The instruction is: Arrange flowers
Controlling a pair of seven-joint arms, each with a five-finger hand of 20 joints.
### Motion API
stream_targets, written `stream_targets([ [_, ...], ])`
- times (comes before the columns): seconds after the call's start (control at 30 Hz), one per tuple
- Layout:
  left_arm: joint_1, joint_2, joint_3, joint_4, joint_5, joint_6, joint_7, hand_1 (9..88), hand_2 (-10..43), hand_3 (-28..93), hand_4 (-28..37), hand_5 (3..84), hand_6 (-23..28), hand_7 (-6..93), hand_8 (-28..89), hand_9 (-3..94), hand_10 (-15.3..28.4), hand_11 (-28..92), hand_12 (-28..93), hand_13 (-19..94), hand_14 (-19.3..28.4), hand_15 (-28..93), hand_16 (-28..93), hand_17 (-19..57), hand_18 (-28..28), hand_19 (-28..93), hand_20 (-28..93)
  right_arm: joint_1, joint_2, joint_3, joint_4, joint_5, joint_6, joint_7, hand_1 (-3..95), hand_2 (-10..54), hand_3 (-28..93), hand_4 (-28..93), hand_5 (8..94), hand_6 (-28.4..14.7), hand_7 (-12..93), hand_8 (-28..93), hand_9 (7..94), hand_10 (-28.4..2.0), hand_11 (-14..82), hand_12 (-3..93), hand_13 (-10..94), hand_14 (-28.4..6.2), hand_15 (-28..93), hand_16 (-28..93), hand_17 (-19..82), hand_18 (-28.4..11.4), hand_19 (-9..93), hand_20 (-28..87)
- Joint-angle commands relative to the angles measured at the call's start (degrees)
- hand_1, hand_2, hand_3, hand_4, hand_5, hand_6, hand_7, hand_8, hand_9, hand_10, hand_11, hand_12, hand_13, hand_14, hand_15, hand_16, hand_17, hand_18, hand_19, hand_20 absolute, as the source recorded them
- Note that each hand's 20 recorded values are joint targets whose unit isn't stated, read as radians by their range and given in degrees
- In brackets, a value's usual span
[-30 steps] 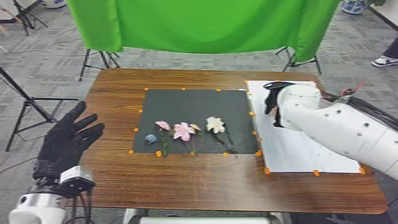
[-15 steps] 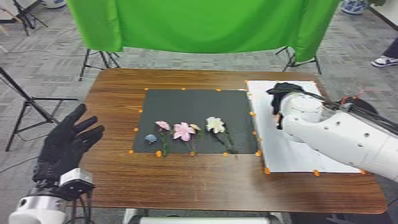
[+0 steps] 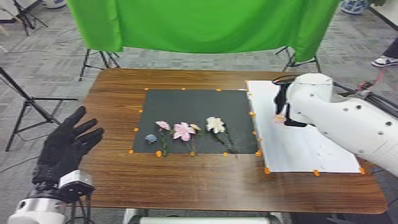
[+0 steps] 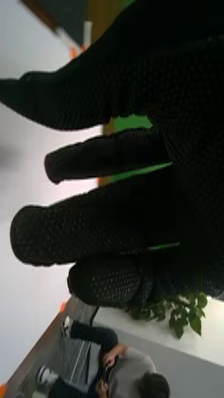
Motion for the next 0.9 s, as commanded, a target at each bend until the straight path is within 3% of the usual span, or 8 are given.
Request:
stream_targets([
  [0.03,0.16,-0.3,0.23,-0.32,-0.14,0.44,-0.16,30.1,7.7,62,-20.4,32.7,8.4,7.3,-7,27.5,19.0,24,11,20,27.7,57,-13,-8.5,28.4,53,-1,-2.11,-0.48,-1.33,0.82,0.38,3.22,-0.05,38.8,-9.5,75,-24,52.5,-2.9,15,-10,63.0,-21.3,10.3,12.8,76,-8.8,57,13,48,-18.2,93,9],
  [0.2,0.17,-0.23,0.11,-0.31,-0.27,0.29,-0.09,30.0,7.7,62,-20.3,32.7,8.3,7.3,-7,27.5,19.0,24,11,20,27.7,57,-13,-8.5,28.4,53,-1,-2.67,-0.56,-2.3,1.11,0.2,4.37,-0.24,40.2,-9.5,74,-25,52.0,-1.8,16,-10,63.4,-20.6,10.8,12.9,76,-8.5,56,13,48,-18.1,93,9],
  [0.3,0.34,0.93,0.39,-0.27,-1.2,0.79,1.0,30.1,7.8,62,-20.4,32.7,8.4,7.3,-7,27.6,19.0,24,11,20,27.6,57,-13,-8.5,28.4,53,-1,-3.3,-0.15,-2.8,0.53,-0.39,5.11,-0.32,41.4,-9.5,75,-25,53.7,-1.1,17,-10,64.7,-19.7,11.3,12.9,76,-8.4,56,13,48,-18.0,93,9],
  [0.37,0.45,0.93,0.12,-0.33,-1.05,0.74,0.79,30.1,7.8,62,-20.3,32.8,8.4,7.2,-7,27.6,19.0,24,11,20,27.6,57,-13,-8.5,28.4,53,-1,-3.42,0.15,-3.7,0.17,-1.03,7.06,-0.68,43.2,-9.5,75,-26,55.3,-0.7,18,-11,66.4,-19.1,11.8,12.9,77,-7.7,56,13,49,-17.5,93,8],
  [0.4,0.14,0.33,0.0,-0.23,-0.43,0.25,-0.22,30.1,7.7,62,-20.3,32.8,8.3,7.2,-7,27.6,19.0,24,11,20,27.6,57,-13,-8.5,28.4,53,-1,-3.92,0.37,-3.69,-0.12,-1.19,7.06,-0.58,44.1,-9.5,76,-26,56.0,-0.5,19,-11,67.5,-18.7,12.0,12.8,78,-7.4,56,13,49,-17.1,93,8],
  [0.5,0.22,0.75,0.04,-0.26,-0.8,0.54,0.29,30.1,7.6,62,-20.4,32.8,8.3,7.3,-7,27.6,19.1,24,11,20,27.6,57,-13,-8.5,28.4,53,-1,-4.4,0.74,-4.42,-0.9,-2.52,8.57,-0.76,48.8,-9.5,75,-27,59.4,0.4,21,-12,71.9,-16.9,13.4,13.0,80,-5.1,54,16,52,-16.0,93,9],
  [0.6,0.07,0.01,-0.41,-0.24,-0.07,0.1,-0.76,30.0,7.6,62,-20.3,32.8,8.3,7.3,-7,27.6,19.0,24,11,20,27.6,57,-13,-8.5,28.4,53,-1,-5.8,1.08,-4.24,-2.01,-3.7,9.77,-0.63,51.7,-9.5,74,-28,61.6,0.2,25,-3,76.4,-15.2,14.9,13.6,83,-2.8,51,21,54,-14.6,93,10],
  [0.9,-0.48,-0.25,-0.36,-0.03,0.48,-0.47,-1.54,29.9,7.5,62,-20.3,33.0,8.5,7.3,-7,27.7,19.1,24,11,20,27.6,57,-13,-8.5,28.4,53,-1,-5.26,2.82,-9.36,-3.42,-7.18,17.51,-1.71,60.1,-9.5,68,-28,67.2,0.1,37,6,86.6,-9.6,6.0,26.5,87,0.0,49,23,58,-12.5,93,13],
])
